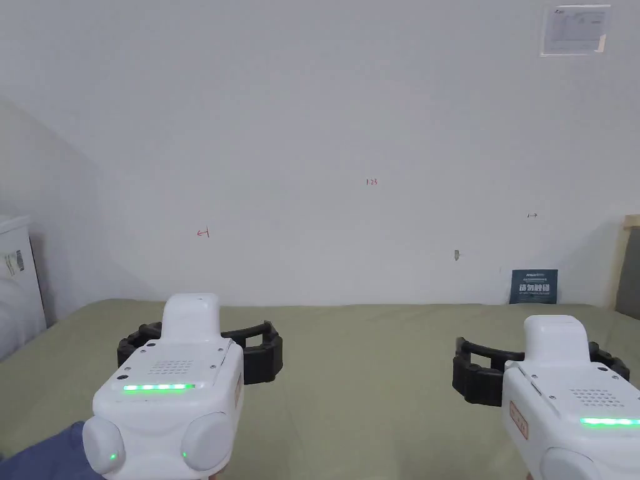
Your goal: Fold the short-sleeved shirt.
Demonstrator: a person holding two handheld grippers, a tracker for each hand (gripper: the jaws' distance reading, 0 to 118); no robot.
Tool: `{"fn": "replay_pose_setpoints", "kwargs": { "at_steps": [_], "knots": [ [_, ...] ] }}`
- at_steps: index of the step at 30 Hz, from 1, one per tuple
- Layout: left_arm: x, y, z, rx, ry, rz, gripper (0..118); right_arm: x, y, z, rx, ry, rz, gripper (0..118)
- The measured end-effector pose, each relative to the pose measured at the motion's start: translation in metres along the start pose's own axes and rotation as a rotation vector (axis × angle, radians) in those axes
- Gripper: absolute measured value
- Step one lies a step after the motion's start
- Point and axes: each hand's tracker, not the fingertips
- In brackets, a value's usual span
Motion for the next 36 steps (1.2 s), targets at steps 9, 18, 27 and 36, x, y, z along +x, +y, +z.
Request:
{"fn": "replay_pose_setpoints", "kwargs": {
  "at_steps": [9, 18, 27, 36],
  "knots": [
    [0.0, -0.001, -0.004, -0.004, 0.002, -0.019, 118, -0.002, 0.001, -0.001, -0.005, 0.002, 0.001, 118],
    [-0.001, -0.001, -0.004, -0.013, -0.001, -0.013, 91, 0.0, -0.001, -0.003, -0.009, -0.017, 0.024, 76],
    [0.002, -0.008, -0.004, -0.06, -0.061, -0.005, 0, 0.009, -0.009, -0.002, -0.012, -0.025, -0.003, 2],
    [0.001, -0.011, -0.01, -0.051, -0.047, -0.035, 0, 0.003, -0.005, -0.001, 0.005, -0.02, 0.004, 2]
  ]
}}
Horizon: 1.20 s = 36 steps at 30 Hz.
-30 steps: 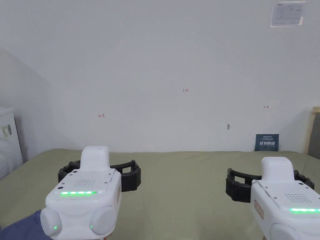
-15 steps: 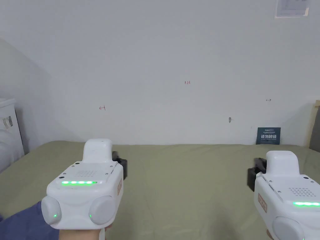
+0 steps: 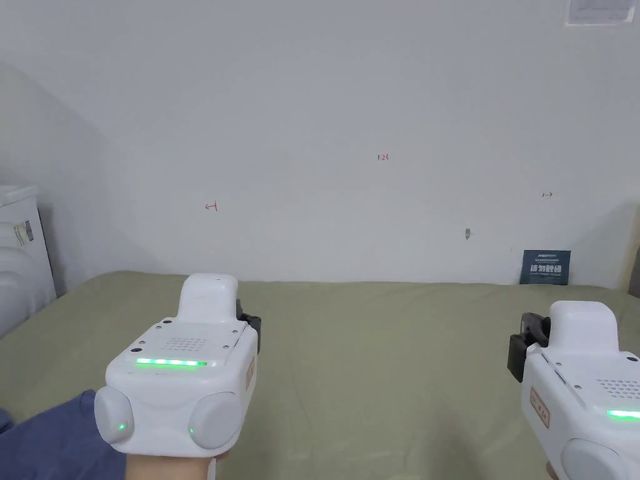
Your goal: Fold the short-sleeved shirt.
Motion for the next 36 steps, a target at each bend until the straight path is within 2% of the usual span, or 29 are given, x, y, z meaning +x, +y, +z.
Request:
{"fn": "replay_pose_setpoints", "kwargs": {
  "at_steps": [4, 10, 11, 14, 21, 23, 29, 36],
  "knots": [
    [-0.007, 0.0, 0.002, -0.009, 0.004, 0.022, 0, -0.002, 0.002, -0.003, -0.003, 0.008, -0.005, 2],
    [-0.027, -0.003, 0.01, -0.022, 0.047, 0.035, 0, -0.024, -0.009, -0.009, -0.021, 0.035, 0.041, 2],
    [-0.035, -0.005, 0.013, -0.026, 0.072, 0.029, 0, -0.031, -0.01, -0.012, -0.034, 0.094, 0.026, 2],
    [-0.062, -0.008, 0.024, -0.041, 0.151, 0.026, 0, -0.062, -0.014, -0.022, -0.066, 0.179, 0.009, 2],
    [-0.146, -0.021, 0.065, -0.079, 0.399, 0.049, 0, -0.156, -0.018, -0.033, -0.083, 0.409, -0.041, 2],
    [-0.165, -0.025, 0.077, -0.101, 0.434, 0.062, 0, -0.183, -0.021, -0.033, -0.087, 0.467, -0.016, 2],
    [-0.207, -0.034, 0.103, -0.118, 0.543, 0.083, 0, -0.227, -0.024, -0.022, -0.097, 0.562, -0.011, 2],
    [-0.227, -0.038, 0.103, -0.134, 0.578, 0.104, 0, -0.242, -0.024, -0.019, -0.107, 0.603, 0.007, 2]
  ]
}}
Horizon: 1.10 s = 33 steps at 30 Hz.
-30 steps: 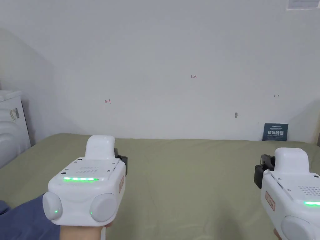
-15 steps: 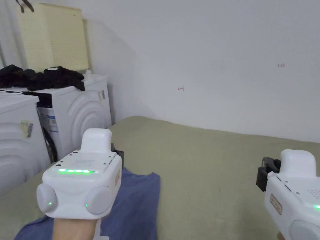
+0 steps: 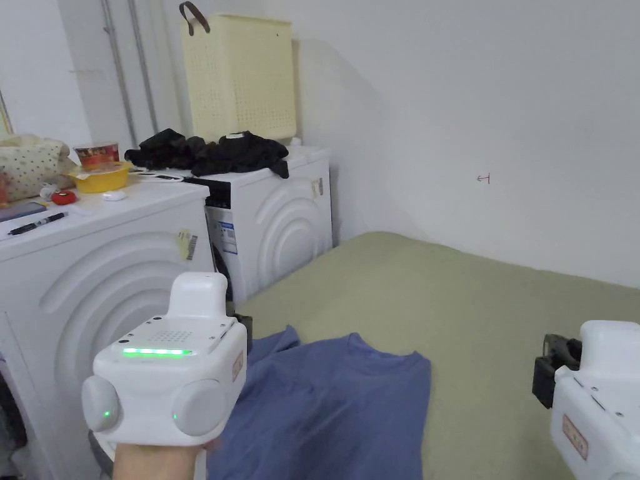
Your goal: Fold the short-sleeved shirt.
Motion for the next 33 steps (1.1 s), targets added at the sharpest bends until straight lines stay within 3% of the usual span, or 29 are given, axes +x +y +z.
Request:
{"fn": "replay_pose_setpoints", "kwargs": {
  "at_steps": [10, 20, 21, 24, 25, 33],
  "knots": [
    [0.026, -0.028, -0.076, -0.173, -0.078, -0.067, 0, -0.001, -0.027, -0.017, -0.064, 0.016, 0.017, 2],
    [0.082, -0.11, -0.233, -0.552, -0.224, -0.053, 0, 0.012, -0.098, -0.045, -0.229, 0.013, 0.019, 2],
    [0.086, -0.118, -0.245, -0.574, -0.227, -0.038, 5, 0.013, -0.104, -0.047, -0.243, 0.01, 0.019, 2],
    [0.096, -0.134, -0.275, -0.675, -0.249, -0.015, 101, 0.017, -0.116, -0.051, -0.283, 0.005, 0.011, 2],
    [0.099, -0.138, -0.282, -0.702, -0.258, -0.01, 111, 0.018, -0.119, -0.053, -0.293, 0.001, 0.007, 2],
    [0.135, -0.174, -0.292, -0.827, -0.281, -0.133, 109, 0.022, -0.139, -0.055, -0.366, -0.016, -0.014, 2]
  ]
}}
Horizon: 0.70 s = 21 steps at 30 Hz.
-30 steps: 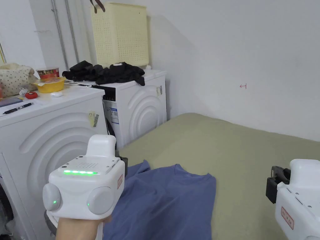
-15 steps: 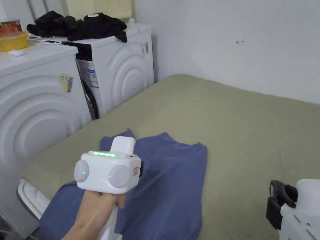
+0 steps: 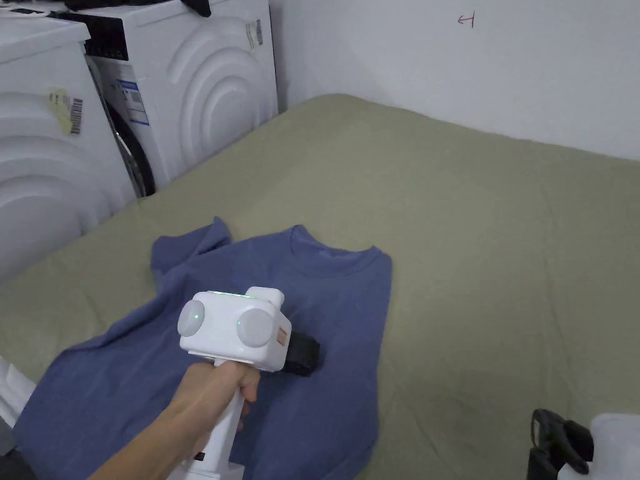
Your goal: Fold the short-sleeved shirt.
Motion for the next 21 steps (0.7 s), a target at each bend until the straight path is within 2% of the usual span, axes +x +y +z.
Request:
{"fn": "replay_pose_setpoints", "kwargs": {
  "at_steps": [1, 2, 3, 5, 6, 8, 9, 15, 21],
  "knots": [
    [0.002, -0.002, -0.004, 0.0, 0.043, -0.016, 108, 0.001, -0.001, 0.001, -0.011, 0.001, -0.005, 2],
    [0.002, -0.001, -0.004, 0.018, 0.028, -0.017, 105, 0.002, -0.003, 0.002, -0.016, 0.006, -0.01, 2],
    [-0.001, 0.001, -0.003, 0.022, 0.031, -0.013, 94, 0.003, -0.005, 0.004, -0.02, 0.004, -0.011, 2],
    [0.001, -0.001, 0.009, 0.063, 0.046, -0.033, 41, 0.006, -0.006, 0.01, -0.02, 0.0, -0.013, 2],
    [0.001, -0.002, 0.015, 0.088, 0.073, -0.037, 6, 0.007, -0.006, 0.012, -0.019, -0.004, -0.017, 2],
    [-0.005, -0.004, 0.024, 0.095, 0.126, -0.047, 6, 0.012, -0.005, 0.019, -0.014, -0.011, -0.035, 2],
    [-0.008, -0.004, 0.026, 0.086, 0.079, -0.054, 6, 0.015, -0.004, 0.024, -0.013, -0.014, -0.041, 2],
    [0.004, 0.012, 0.054, 0.135, 0.078, -0.109, 6, 0.041, -0.006, 0.059, 0.007, -0.068, -0.048, 2],
    [0.069, 0.03, 0.084, 0.193, -0.002, -0.16, 6, 0.083, -0.017, 0.091, 0.012, -0.16, -0.099, 2]
  ]
}}
